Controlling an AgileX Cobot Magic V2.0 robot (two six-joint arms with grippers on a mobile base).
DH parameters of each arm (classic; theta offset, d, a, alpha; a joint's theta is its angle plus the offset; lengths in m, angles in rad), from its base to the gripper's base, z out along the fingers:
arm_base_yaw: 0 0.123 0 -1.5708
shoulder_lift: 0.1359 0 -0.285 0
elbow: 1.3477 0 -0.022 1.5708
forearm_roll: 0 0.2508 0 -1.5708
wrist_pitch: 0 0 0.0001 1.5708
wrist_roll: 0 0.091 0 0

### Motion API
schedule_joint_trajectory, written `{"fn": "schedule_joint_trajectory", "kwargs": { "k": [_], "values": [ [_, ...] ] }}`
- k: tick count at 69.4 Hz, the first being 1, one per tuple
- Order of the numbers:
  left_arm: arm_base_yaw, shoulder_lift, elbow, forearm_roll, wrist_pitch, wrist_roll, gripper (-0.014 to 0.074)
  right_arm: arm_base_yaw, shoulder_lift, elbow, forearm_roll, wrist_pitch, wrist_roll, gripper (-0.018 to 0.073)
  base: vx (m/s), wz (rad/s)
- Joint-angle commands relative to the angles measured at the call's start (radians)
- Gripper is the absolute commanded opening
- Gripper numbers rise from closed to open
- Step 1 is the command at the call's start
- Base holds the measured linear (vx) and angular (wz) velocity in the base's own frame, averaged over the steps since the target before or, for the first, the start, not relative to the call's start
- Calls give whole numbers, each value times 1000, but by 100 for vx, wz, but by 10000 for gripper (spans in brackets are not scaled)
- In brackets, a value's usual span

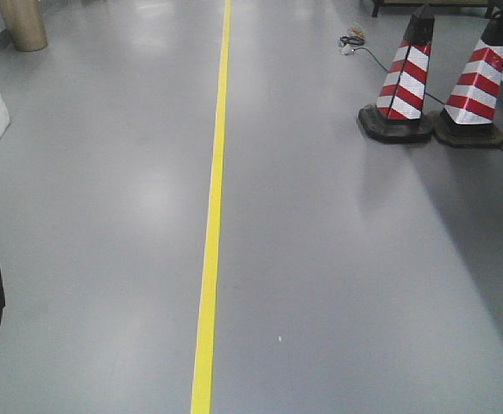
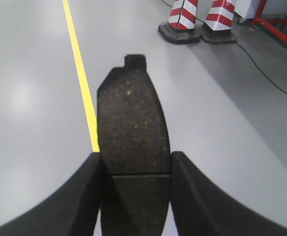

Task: Move and align brake pads A on conveyor
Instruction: 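Drive along the yellow floor line past the striped cones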

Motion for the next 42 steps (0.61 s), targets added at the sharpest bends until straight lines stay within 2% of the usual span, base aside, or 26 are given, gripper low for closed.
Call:
{"fn": "schedule_joint_trajectory", "kwargs": {
  "k": [1,42],
  "values": [
    [-4,1,-29,17,-86,-9,-6,-8,5,-28,-11,-99,-9,-4,72,-1],
    [-4,1,-29,17,-86,-9,-6,-8,5,-28,-11,-101,-9,-4,73,-6]
  ]
}}
